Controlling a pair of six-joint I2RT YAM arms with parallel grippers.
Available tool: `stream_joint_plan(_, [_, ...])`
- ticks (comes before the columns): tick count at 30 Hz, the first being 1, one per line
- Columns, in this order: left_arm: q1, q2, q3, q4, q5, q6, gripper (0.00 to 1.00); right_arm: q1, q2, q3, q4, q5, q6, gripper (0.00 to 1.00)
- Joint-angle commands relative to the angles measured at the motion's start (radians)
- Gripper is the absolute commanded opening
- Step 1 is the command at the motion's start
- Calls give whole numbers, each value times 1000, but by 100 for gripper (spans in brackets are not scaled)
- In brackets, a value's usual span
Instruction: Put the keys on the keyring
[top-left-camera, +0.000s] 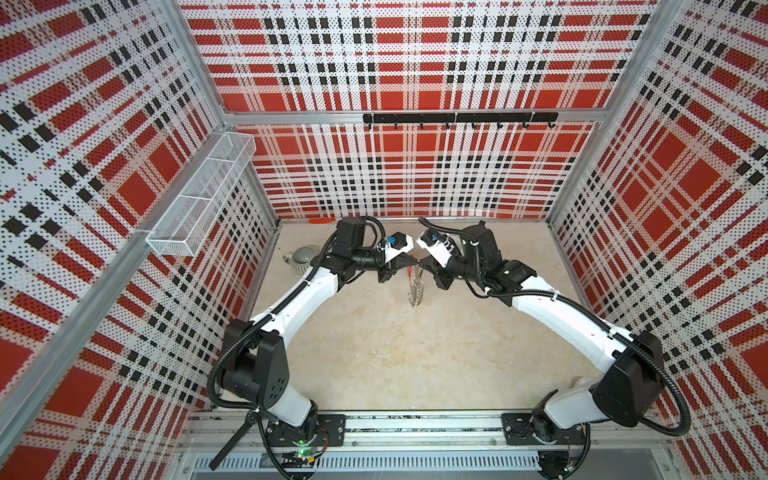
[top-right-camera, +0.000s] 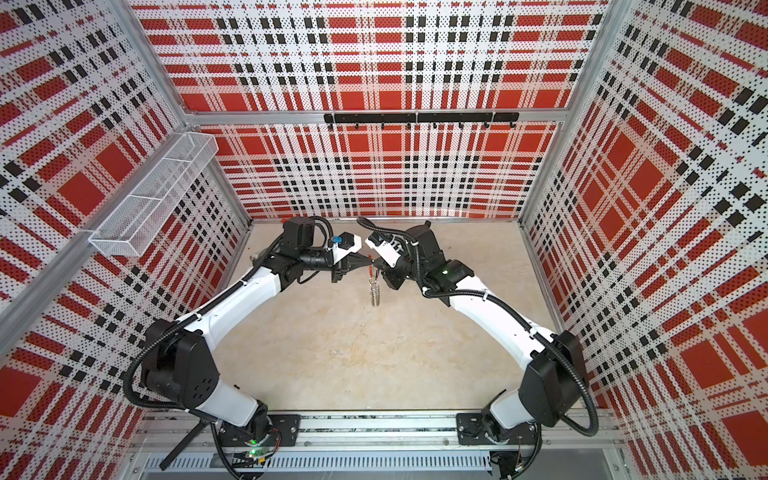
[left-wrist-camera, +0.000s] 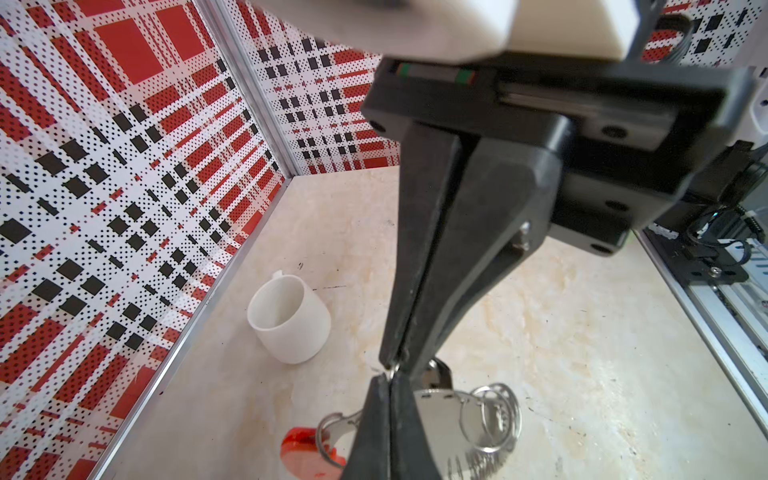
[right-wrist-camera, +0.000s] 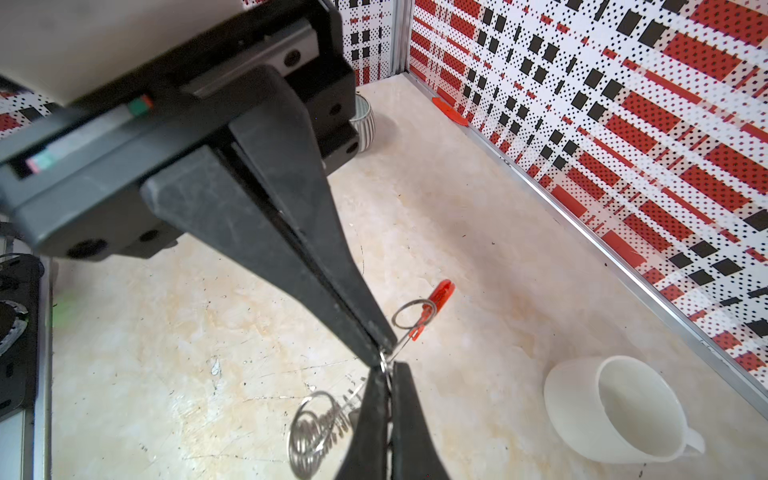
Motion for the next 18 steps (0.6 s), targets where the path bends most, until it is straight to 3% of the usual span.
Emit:
stream_joint_plan(1, [-15,7,25,-30,35,30,0,18,-32,17,87,-33,3,0])
stream_joint_plan(4, [-18,0,14,-32,39,46,0,18,-33,11,116,15,44,0])
stream_joint_plan(6, [-15,-10,-2,10,43,6,0,9,-33,10,126,28,83,19])
stream_joint_plan(8, [-7,-26,-43,132,51,-117,0,-17,-40,1,149,-18,134,25])
stream_joint_plan(13, [10,-86,-203,604,87,-476,0,-105,-79,-57,241,-194,272,45])
stream_joint_plan(18, [5,-91,-263,841,98,-683,0,-209,-90,-126,454,-456,478,49])
